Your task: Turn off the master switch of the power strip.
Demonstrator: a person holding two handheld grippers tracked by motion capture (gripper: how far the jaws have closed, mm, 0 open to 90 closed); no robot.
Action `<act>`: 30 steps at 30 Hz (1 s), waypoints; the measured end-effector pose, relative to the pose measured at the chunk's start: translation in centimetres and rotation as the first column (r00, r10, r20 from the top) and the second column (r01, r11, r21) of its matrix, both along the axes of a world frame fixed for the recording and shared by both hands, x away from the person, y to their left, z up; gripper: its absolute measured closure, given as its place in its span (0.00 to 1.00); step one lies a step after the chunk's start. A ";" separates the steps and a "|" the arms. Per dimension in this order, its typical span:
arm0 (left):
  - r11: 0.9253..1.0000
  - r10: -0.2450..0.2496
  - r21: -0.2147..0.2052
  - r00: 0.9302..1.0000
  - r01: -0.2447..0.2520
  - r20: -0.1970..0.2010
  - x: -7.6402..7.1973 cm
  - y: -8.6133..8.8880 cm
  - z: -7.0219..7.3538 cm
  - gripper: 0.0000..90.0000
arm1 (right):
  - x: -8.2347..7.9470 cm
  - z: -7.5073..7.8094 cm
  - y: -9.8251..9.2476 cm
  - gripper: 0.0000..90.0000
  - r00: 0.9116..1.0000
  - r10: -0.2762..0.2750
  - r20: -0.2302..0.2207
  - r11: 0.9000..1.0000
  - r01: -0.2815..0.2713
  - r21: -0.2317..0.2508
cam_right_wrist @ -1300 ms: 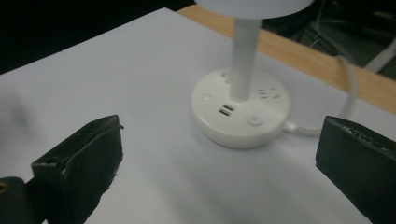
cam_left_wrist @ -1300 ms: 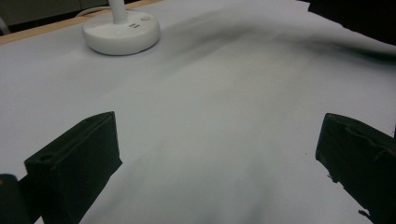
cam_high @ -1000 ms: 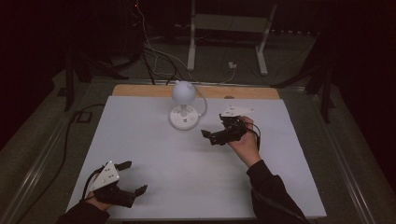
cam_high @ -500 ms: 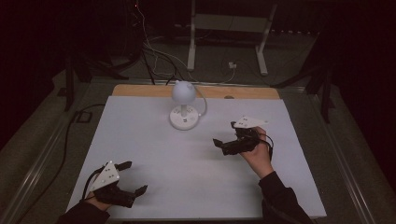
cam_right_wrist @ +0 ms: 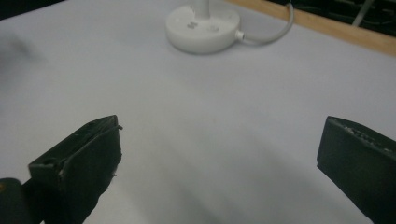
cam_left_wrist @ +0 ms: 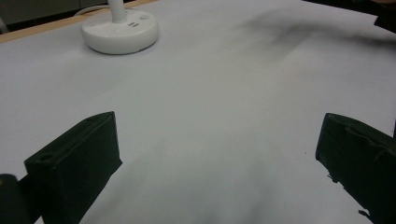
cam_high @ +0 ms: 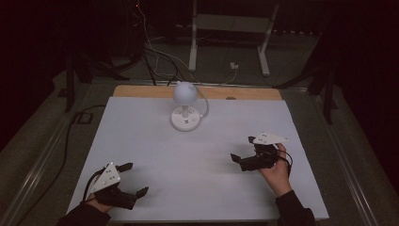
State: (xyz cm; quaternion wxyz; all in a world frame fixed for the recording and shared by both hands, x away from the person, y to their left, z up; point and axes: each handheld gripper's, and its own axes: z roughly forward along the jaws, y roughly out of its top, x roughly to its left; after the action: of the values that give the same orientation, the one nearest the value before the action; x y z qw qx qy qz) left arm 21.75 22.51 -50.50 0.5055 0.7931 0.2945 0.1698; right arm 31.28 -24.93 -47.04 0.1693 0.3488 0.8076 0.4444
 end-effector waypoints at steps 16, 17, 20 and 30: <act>1.000 -0.002 0.002 1.000 0.002 0.002 -0.1 0.0 0.0 0.00 | -2.9 -2.6 -2.6 0.00 0.999 -0.024 -0.031 0.999 0.023 -0.038; 1.000 -0.002 0.003 1.000 0.002 0.001 -0.1 0.0 0.0 0.00 | -3.1 -2.8 -2.8 0.00 0.999 -0.027 -0.033 0.999 0.025 -0.049; 1.000 -0.002 0.002 1.000 0.002 0.002 -0.1 0.0 0.0 0.00 | -3.6 -3.4 -3.4 0.00 0.998 -0.034 -0.045 0.998 0.031 -0.057; 1.000 -0.003 0.002 1.000 0.003 0.003 -0.1 0.0 0.1 0.00 | -5.2 -4.8 -5.6 0.00 0.996 -0.077 -0.049 0.993 0.072 -0.094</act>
State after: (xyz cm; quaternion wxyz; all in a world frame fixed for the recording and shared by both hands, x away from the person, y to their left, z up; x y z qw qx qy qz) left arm 21.60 22.54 -50.41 0.5053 0.7937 0.2924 0.1708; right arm 26.12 -30.54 -51.81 0.1806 0.3818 0.8179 0.3906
